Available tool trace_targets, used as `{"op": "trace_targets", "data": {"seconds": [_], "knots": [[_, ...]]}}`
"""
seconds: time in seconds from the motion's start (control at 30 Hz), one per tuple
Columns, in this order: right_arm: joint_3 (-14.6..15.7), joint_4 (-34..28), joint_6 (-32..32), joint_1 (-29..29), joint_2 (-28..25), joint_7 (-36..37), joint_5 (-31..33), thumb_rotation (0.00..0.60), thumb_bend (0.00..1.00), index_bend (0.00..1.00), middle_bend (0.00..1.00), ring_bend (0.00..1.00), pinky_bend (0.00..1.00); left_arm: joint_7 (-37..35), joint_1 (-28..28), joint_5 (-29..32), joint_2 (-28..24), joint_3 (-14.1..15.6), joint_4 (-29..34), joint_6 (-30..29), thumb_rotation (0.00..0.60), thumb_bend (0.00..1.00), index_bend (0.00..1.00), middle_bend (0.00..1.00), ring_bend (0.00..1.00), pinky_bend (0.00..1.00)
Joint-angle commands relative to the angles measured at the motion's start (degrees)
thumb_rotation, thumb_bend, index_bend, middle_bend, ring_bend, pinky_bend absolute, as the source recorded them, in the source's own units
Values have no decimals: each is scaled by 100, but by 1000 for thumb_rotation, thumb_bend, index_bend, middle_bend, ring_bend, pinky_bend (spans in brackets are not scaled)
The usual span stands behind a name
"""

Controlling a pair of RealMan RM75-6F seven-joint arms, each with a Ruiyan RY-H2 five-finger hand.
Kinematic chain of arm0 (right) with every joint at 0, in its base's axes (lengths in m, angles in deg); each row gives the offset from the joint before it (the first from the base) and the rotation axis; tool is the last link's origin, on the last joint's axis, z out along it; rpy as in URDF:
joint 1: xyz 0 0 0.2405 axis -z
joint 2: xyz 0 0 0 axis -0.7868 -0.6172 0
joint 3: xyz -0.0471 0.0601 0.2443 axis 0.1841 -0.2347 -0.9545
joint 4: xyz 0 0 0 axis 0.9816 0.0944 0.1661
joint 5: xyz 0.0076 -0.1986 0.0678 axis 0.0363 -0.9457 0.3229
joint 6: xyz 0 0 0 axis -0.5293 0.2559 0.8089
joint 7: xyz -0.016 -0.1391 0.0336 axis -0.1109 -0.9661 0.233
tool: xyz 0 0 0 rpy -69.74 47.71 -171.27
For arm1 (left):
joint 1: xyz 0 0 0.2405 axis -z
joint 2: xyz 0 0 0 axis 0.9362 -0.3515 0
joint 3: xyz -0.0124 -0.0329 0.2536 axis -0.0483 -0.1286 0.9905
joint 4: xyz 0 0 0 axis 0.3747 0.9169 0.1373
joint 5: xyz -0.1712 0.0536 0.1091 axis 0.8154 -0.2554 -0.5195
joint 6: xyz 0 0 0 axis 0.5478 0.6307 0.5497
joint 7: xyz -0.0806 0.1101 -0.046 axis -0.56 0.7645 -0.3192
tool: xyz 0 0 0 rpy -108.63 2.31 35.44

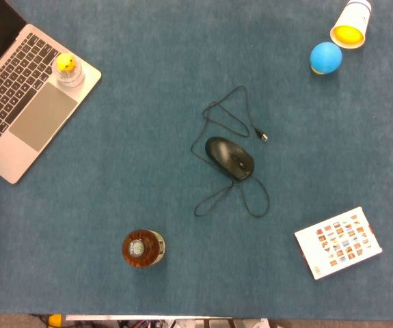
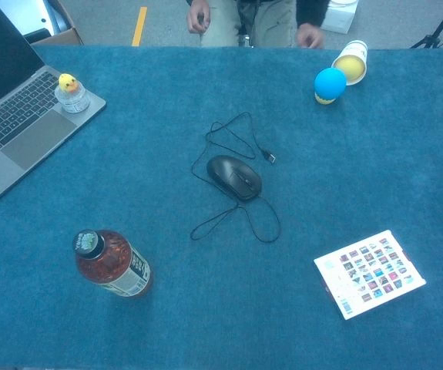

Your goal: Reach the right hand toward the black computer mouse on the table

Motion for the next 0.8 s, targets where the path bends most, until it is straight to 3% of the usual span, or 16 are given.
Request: {"op": "trace_targets", "data": {"seconds": [0.03, 0.43, 0.8], "knots": [[3, -7, 38, -27, -1, -10, -15, 600, 291, 347, 123, 0, 0, 2, -2, 3, 0, 4, -3, 5, 600, 147, 272, 188, 158, 94], [-160, -166, 476, -476, -158, -55, -227, 600, 291, 347, 123, 0, 0, -64, -51, -6, 3, 26, -35, -41, 600, 147, 273, 188, 158, 94], [-787, -270, 1515, -1643, 160, -1260, 332, 600, 281, 452, 139, 0, 10, -256, -164, 46, -22, 58, -173, -122, 600, 147, 273, 188, 158, 94]]}}
